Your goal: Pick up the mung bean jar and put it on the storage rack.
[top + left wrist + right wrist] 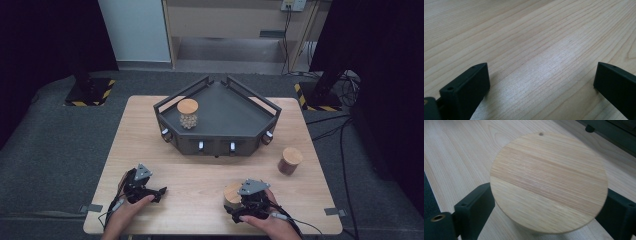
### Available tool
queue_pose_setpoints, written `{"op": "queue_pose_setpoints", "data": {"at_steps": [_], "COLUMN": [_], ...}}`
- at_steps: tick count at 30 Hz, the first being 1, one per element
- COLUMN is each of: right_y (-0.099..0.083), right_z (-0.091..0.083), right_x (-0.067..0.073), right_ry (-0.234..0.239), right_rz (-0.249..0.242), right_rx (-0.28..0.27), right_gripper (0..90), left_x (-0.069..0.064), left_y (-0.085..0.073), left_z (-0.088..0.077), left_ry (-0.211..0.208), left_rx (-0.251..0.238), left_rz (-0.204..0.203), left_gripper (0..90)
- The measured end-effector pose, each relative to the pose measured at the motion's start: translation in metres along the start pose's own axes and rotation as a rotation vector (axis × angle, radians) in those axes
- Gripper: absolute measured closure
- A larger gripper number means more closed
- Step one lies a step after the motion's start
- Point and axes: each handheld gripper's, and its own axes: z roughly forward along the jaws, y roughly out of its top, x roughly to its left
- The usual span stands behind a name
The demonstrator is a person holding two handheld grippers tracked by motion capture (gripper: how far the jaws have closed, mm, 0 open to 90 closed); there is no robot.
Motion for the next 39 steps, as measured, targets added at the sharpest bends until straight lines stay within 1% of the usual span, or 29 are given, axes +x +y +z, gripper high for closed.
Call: {"op": "queue_pose_setpoints", "data": {"at_steps": [4, 12, 17, 21, 24, 26, 29, 32, 39], "right_y": [0.0, -0.002, -0.005, -0.007, -0.006, -0.005, -0.005, -0.001, 0.008], "right_z": [0.003, 0.005, 0.006, 0.005, 0.005, 0.004, 0.001, -0.003, -0.011], "right_x": [0.001, 0.001, 0.002, 0.003, 0.005, 0.006, 0.008, 0.009, 0.008], "right_ry": [-0.006, -0.002, -0.011, -0.017, -0.02, -0.023, -0.026, -0.026, -0.029], "right_rz": [0.001, 0.009, 0.022, 0.02, 0.016, 0.004, 0.002, 0.004, -0.012], "right_rx": [0.008, -0.005, -0.018, -0.026, -0.022, -0.022, -0.034, -0.04, -0.045], "right_gripper": [14.0, 20.8, 25.0, 25.3, 25.3, 25.4, 25.4, 25.4, 25.4], "left_x": [0.0, 0.0, 0.0, 0.0, 0.0, 0.0, 0.0, 0.0, 0.0], "left_y": [0.0, 0.0, 0.0, 0.0, 0.0, 0.0, 0.0, 0.0, 0.0], "left_z": [0.0, 0.0, 0.0, 0.0, 0.0, 0.0, 0.0, 0.0, 0.0], "left_ry": [0.0, 0.001, 0.0, 0.0, 0.0, 0.0, 0.0, 0.0, 0.0], "left_rx": [0.0, 0.0, 0.0, 0.0, 0.0, 0.0, 0.0, 0.0, 0.0], "left_rz": [0.0, 0.0, 0.0, 0.0, 0.0, 0.0, 0.0, 0.0, 0.0], "left_gripper": [0.0, 0.0, 0.0, 0.0, 0.0, 0.0, 0.0, 0.0, 0.0]}}
